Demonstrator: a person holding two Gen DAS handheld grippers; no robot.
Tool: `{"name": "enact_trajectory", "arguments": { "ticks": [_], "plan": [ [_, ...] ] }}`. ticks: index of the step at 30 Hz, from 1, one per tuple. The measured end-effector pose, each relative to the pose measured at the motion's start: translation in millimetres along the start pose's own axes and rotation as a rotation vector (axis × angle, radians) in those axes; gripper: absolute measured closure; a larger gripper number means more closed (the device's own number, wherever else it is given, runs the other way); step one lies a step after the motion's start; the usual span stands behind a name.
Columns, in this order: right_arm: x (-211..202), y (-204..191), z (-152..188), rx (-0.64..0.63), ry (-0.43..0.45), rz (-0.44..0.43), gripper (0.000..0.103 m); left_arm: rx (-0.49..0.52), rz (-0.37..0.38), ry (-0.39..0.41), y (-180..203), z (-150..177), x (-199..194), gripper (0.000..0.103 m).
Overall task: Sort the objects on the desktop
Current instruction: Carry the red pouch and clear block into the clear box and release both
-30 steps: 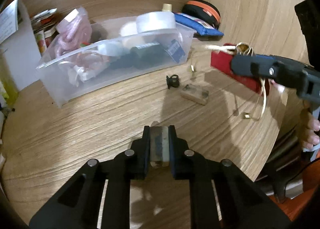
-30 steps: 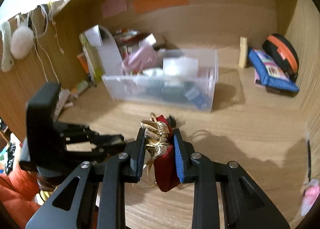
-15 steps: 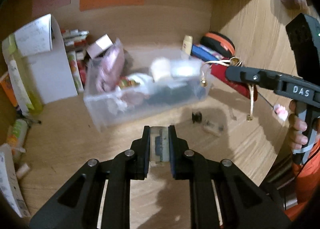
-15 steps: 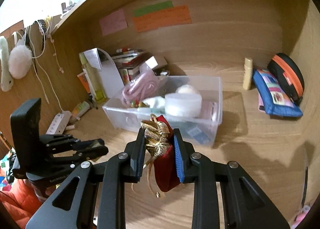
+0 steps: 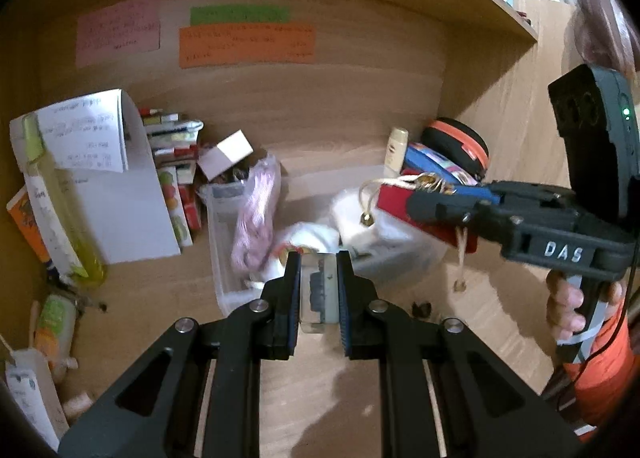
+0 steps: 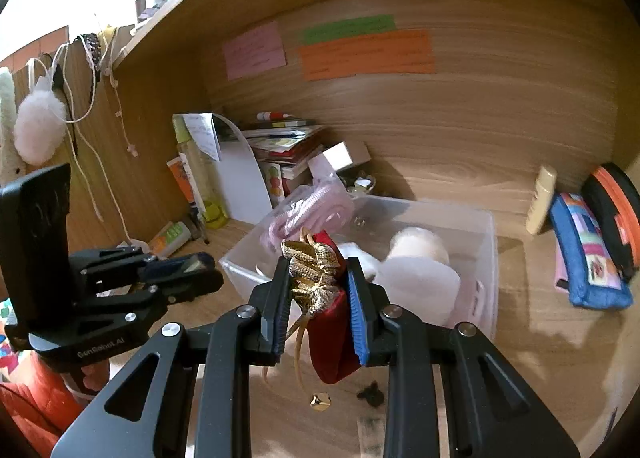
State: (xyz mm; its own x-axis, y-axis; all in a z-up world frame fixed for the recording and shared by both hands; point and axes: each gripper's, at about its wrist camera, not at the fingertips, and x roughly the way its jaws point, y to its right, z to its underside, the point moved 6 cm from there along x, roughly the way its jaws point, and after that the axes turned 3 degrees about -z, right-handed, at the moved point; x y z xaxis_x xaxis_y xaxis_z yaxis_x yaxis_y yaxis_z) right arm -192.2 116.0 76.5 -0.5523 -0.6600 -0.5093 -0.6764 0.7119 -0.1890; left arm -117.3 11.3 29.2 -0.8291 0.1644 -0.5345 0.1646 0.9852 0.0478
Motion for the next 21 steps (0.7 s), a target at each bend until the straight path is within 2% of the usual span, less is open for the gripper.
{"name": "enact_trajectory", "arguments": {
  "ticks": [8,11,13,21],
  "plan": [
    [34.0,1.6,-35.3,-0.029,0.007,0.019,0.080,0.018,0.031,0.025,-0.4,-38.0,34.7,0.088],
    [43.8,5.0,-41.0,-0.037,0.010,0.048,0.080,0.018,0.046,0.018,0.1,-43.0,43.4,0.088],
    [51.7,10.2,-40.9,-0.031,0.006,0.080,0.080,0.022,0.049,0.010,0.1,-43.4,49.9,0.088],
    [77.1,30.7,-23.9,0.030,-0.052,0.080,0.080,0.010,0.065,-0.067,-3.1,-27.2,79.9,0.088]
  ]
}}
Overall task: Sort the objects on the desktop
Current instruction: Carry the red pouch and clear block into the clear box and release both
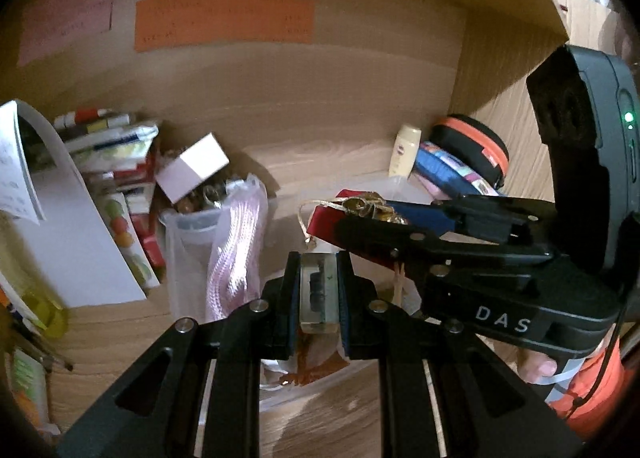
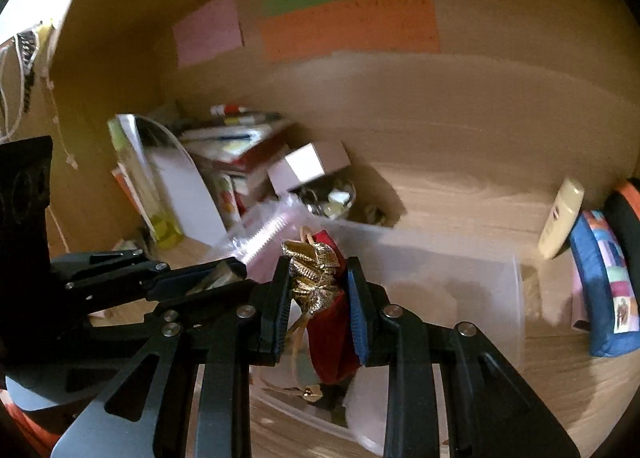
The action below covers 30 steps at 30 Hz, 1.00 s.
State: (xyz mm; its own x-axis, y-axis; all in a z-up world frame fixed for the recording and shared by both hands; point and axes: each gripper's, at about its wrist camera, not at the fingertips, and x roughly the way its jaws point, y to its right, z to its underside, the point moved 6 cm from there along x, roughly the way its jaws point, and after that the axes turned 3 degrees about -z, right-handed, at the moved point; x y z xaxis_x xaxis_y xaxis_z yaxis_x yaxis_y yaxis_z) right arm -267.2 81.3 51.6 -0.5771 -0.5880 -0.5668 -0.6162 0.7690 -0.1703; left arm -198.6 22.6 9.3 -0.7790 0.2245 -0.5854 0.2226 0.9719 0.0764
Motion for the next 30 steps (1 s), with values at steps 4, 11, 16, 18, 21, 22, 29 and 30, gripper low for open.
{"name": "enact_trajectory", "arguments": {
  "ticks": [4,11,16,18,21,22,29,30],
  "plan": [
    [-1.8,-0.3,1.0,-0.007,0.007,-0.002,0.079,0.002,-0.006,0.004,-0.8,1.2,-0.4,0.088],
    [4.1,-2.3,6.6,-0.026,-0.023,0.013,0.079,-0.001,-0.057,-0.020,-9.6,6.2,8.5,0.088],
    [14.6,-4.9,15.1,-0.056,-0.063,0.036,0.077,-0.026,-0.075,-0.047,-20.2,11.1,14.6,0.088],
    [18.5,-4.6,16.8,-0.061,-0.074,0.043,0.077,-0.037,-0.072,-0.050,-23.2,11.7,15.3,0.088],
    [21.0,-4.7,18.9,-0.073,-0.080,0.056,0.077,-0.048,-0.074,-0.052,-25.9,12.1,15.0,0.088],
    [22.1,-4.7,19.5,-0.077,-0.081,0.061,0.077,-0.052,-0.075,-0.051,-26.7,12.0,14.7,0.087],
    [21.4,-2.6,18.4,-0.082,-0.058,0.098,0.060,-0.101,-0.053,-0.030,-34.7,6.7,7.2,0.075],
    [20.4,-1.6,17.2,-0.082,-0.052,0.106,0.059,-0.106,-0.054,-0.012,-35.8,4.5,2.7,0.071]
  ]
}}
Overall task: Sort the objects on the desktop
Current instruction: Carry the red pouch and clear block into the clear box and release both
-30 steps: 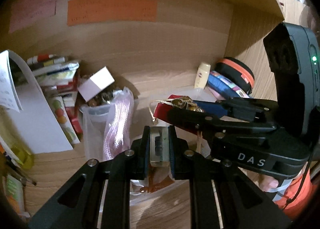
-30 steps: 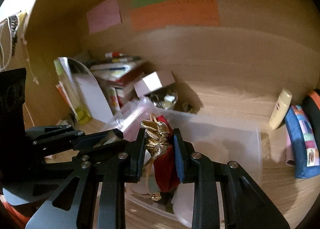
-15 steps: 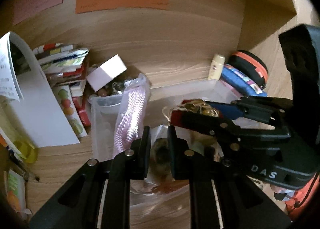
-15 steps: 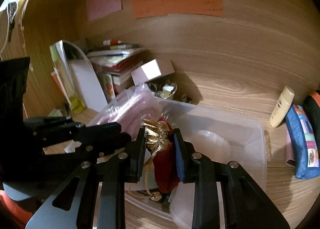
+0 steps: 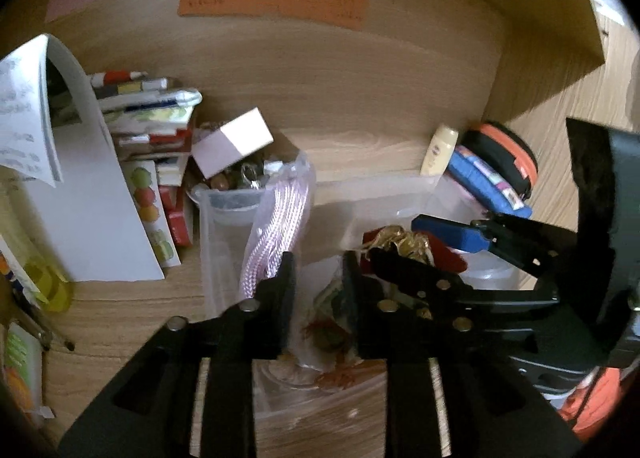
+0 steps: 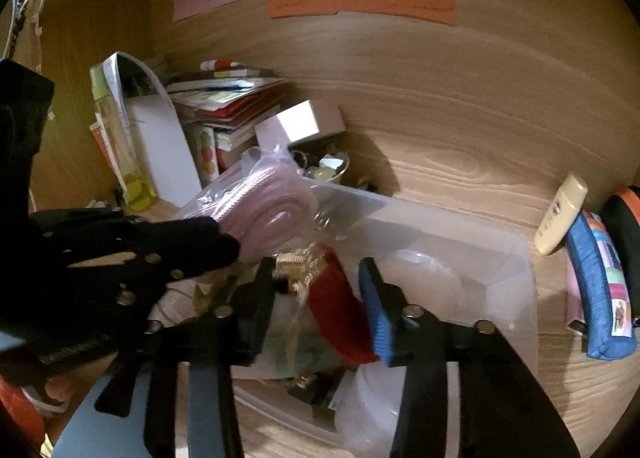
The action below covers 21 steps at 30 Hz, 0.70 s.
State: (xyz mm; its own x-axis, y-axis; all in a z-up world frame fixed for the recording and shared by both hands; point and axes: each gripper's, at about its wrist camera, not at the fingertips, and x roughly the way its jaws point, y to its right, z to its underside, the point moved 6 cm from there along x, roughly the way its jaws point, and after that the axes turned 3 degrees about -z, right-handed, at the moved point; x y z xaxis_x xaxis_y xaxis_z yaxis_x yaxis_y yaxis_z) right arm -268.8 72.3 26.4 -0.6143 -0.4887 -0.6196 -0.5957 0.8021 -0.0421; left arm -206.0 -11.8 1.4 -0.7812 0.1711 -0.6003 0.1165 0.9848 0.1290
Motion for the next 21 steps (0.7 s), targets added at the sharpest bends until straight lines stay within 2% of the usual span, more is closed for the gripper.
{"name": "enact_trajectory", "arguments": {
  "ticks": [1,3,5,7,13,16,21],
  "plan": [
    [-2.1,1.9,-1.9,0.004,0.009,0.007,0.057,-0.002,-0.007,0.011,-0.6,-2.1,-2.3,0.061],
    [-6.8,5.6,-5.5,0.020,0.025,0.009,0.052,-0.008,-0.023,0.045,-3.4,-6.5,-9.4,0.048],
    [-13.7,10.5,-9.9,0.034,0.050,0.026,0.038,-0.021,-0.026,0.066,-6.5,-10.3,-15.0,0.038],
    [-21.2,12.6,-14.0,0.038,0.073,0.048,0.030,-0.033,-0.023,0.077,-7.8,-13.1,-18.6,0.034],
    [-55.0,9.3,-20.1,-0.005,0.131,0.101,0.027,-0.011,-0.050,0.098,-2.9,-17.4,-32.4,0.025],
    [-70.2,10.7,-15.6,-0.013,0.157,0.115,0.015,-0.005,-0.067,0.120,-0.4,-18.6,-42.9,0.012],
    [-87.2,12.1,-0.6,-0.031,0.155,0.141,0.015,0.016,-0.091,0.144,7.2,-16.0,-61.2,0.008]
  ]
}}
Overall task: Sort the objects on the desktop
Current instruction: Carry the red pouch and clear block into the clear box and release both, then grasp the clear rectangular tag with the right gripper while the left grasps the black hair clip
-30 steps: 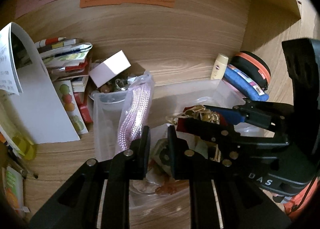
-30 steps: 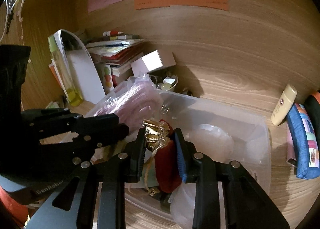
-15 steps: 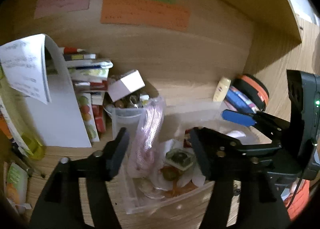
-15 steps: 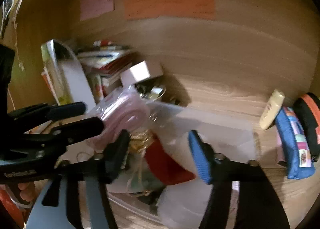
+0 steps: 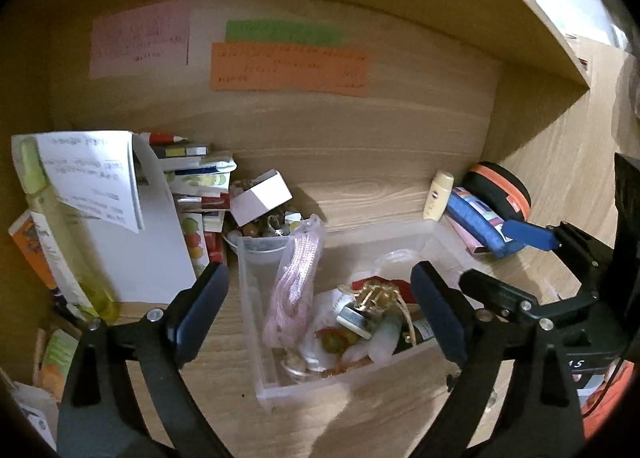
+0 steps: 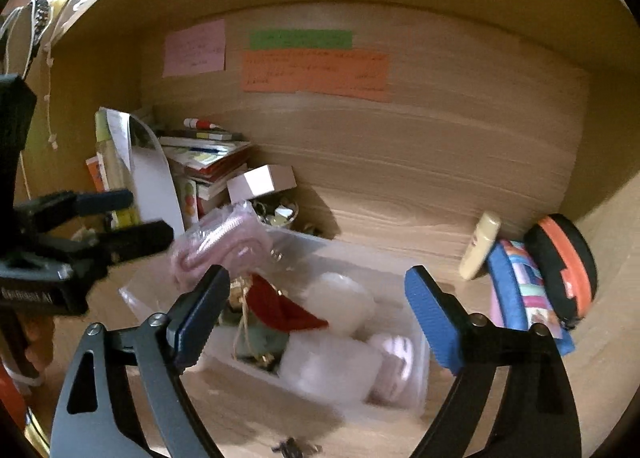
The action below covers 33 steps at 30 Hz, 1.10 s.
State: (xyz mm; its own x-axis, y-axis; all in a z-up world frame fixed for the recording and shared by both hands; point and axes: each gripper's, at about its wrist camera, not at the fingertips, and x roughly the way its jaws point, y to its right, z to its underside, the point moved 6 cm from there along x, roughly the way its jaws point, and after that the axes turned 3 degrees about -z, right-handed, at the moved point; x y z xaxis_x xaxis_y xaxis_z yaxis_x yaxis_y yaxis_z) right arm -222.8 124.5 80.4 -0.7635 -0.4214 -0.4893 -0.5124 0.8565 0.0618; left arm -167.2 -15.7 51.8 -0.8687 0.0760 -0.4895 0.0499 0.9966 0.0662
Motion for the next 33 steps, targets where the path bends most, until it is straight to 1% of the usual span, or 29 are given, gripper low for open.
{"name": "enact_trajectory", "arguments": {
  "ticks": [3,5,7,12,17,23,26,28,30,32,33],
  "plan": [
    [-10.7,3.6,9.0,-0.006,-0.005,0.010,0.015,0.021,-0.028,0.011,3.4,2.2,-8.6,0.006],
    [-17.5,6.6,13.8,-0.010,0.000,0.018,0.015,0.035,-0.040,0.013,5.9,4.3,-13.3,0.002],
    [-23.3,9.0,17.2,-0.008,0.001,0.018,0.015,0.044,-0.051,0.013,9.8,6.2,-15.4,0.002],
    [-34.6,16.1,32.0,0.014,-0.022,0.002,0.015,0.049,-0.039,-0.020,18.1,20.6,-19.7,0.002],
    [-37.4,20.5,60.1,0.023,-0.078,-0.011,0.015,0.063,-0.022,-0.092,28.5,45.6,-12.9,0.002],
    [-31.6,21.0,101.4,-0.002,-0.177,-0.016,0.015,0.089,-0.012,-0.172,39.6,76.2,-2.3,0.002],
    [-26.2,17.8,119.4,0.011,-0.235,-0.053,0.016,0.093,-0.009,-0.206,42.4,88.9,4.3,0.002],
    [-21.1,12.5,128.1,0.021,-0.267,-0.096,0.017,0.089,-0.015,-0.226,42.0,95.7,9.5,0.002],
    [-16.2,6.2,132.6,0.015,-0.287,-0.125,0.019,0.081,-0.015,-0.260,41.8,103.6,16.7,0.002],
    [-12.7,-1.0,136.4,-0.002,-0.304,-0.145,0.035,0.076,-0.006,-0.279,42.8,108.9,20.8,0.002],
    [-10.8,-4.3,138.2,-0.011,-0.316,-0.154,0.040,0.076,0.002,-0.284,44.0,110.9,22.1,0.002]
  ]
}}
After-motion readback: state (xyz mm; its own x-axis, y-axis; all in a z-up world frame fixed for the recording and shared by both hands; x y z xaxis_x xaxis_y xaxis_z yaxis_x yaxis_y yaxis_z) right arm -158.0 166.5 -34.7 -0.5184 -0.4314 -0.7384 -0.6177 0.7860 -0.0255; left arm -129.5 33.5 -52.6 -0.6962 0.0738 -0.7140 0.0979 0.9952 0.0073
